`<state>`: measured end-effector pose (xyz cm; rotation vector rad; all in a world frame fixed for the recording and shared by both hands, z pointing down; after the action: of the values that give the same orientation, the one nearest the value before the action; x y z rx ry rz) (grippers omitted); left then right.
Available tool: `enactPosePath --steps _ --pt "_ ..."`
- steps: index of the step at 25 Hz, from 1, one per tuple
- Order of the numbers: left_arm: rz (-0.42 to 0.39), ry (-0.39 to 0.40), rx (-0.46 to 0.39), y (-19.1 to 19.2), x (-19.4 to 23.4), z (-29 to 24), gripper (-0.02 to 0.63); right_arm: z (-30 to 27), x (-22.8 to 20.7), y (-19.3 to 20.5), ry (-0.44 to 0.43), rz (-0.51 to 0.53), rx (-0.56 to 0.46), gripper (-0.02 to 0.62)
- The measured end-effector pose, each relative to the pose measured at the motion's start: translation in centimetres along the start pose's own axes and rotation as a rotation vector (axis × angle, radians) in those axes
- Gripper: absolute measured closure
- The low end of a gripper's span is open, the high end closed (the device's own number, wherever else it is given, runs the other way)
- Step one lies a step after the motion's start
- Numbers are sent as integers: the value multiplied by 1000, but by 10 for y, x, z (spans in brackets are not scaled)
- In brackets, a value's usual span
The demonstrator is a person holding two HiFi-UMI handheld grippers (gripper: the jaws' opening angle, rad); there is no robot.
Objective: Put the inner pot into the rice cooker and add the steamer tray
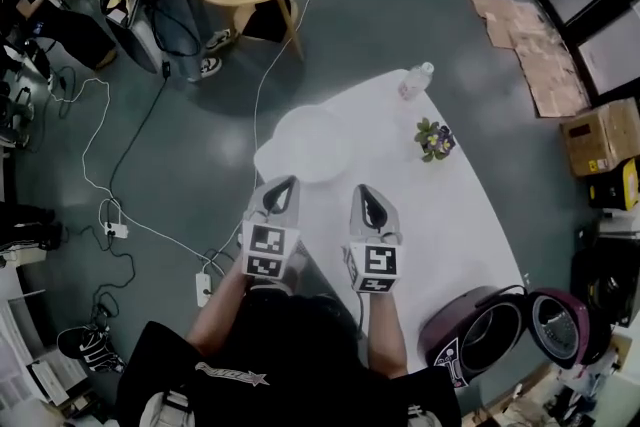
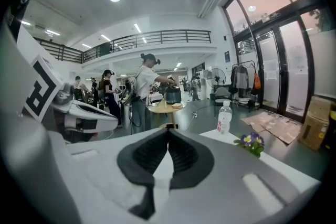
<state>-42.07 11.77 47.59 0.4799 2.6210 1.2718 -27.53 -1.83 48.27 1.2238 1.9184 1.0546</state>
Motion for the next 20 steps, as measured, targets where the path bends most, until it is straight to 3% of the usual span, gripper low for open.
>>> enactPosePath --steps 9,12,14,17,20 --pt "72 9 80 17 35 -50 594 -58 -6 11 21 11 101 586" --pt "97 -2 119 24 43 -65 589 -75 -12 18 28 -1 140 545" --pt "112 2 150 30 50 -75 547 -86 -14 22 26 -15 163 488" --pt "135 15 195 41 60 -88 429 -105 -17 31 18 -41 197 440" --pt "165 16 239 52 66 -100 356 -119 -24 44 17 -70 239 422"
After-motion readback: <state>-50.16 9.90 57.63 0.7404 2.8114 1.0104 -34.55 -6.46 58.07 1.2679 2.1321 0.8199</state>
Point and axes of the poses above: the fingertips, and each gripper's own axes: z backward along the fingers, x to its left, y out of its underside, the point moved 9 cm from there along z, backward along the fingers, and after that the axes turned 8 degrees about x, right-handed, at the moved point
